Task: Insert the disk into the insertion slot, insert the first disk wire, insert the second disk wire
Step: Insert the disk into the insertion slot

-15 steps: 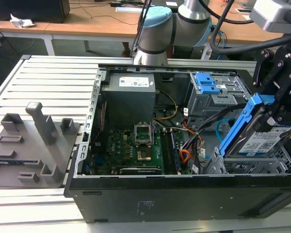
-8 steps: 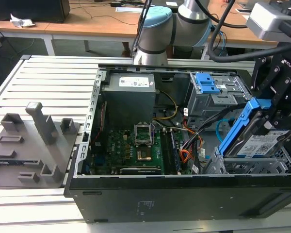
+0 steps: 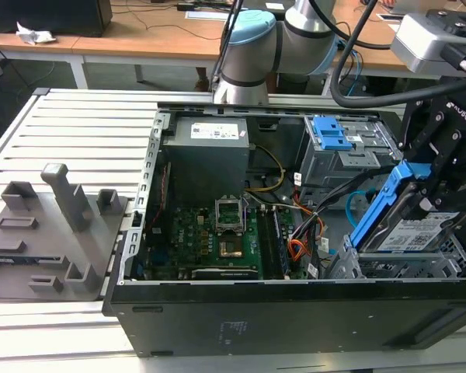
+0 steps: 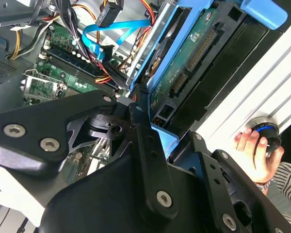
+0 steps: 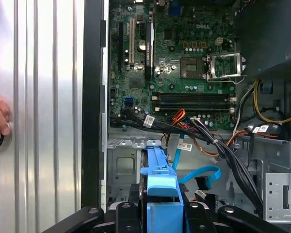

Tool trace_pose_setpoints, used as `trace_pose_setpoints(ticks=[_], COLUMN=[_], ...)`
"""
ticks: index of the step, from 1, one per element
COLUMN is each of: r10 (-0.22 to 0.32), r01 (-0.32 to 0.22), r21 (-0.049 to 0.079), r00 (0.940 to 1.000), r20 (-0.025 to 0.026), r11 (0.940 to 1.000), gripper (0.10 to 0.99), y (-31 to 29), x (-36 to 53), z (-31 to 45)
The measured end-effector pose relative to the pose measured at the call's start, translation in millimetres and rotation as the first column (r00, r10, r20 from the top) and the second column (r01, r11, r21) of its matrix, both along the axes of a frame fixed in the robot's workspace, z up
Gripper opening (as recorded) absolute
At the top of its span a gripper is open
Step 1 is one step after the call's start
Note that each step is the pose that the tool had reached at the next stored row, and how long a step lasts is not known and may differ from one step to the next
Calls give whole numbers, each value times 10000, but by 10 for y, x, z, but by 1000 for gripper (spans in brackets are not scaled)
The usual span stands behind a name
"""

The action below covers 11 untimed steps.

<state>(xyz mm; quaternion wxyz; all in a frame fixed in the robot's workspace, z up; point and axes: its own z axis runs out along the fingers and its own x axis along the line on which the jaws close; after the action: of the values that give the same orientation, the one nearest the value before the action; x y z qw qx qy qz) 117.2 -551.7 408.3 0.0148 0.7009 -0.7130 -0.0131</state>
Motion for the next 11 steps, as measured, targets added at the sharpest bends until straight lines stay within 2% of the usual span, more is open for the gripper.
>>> trace_pose_setpoints(ticks=[4, 5, 11], r10=[1, 0, 1], r01=[-1, 0, -1], r21=[-1, 2, -1], r00=[10000, 10000, 10000], r20=[0, 0, 0], r11=[10000, 10000, 10000], gripper=[380, 443, 443], y=[0, 0, 0], x=[0, 0, 0], z=[-2, -4, -6])
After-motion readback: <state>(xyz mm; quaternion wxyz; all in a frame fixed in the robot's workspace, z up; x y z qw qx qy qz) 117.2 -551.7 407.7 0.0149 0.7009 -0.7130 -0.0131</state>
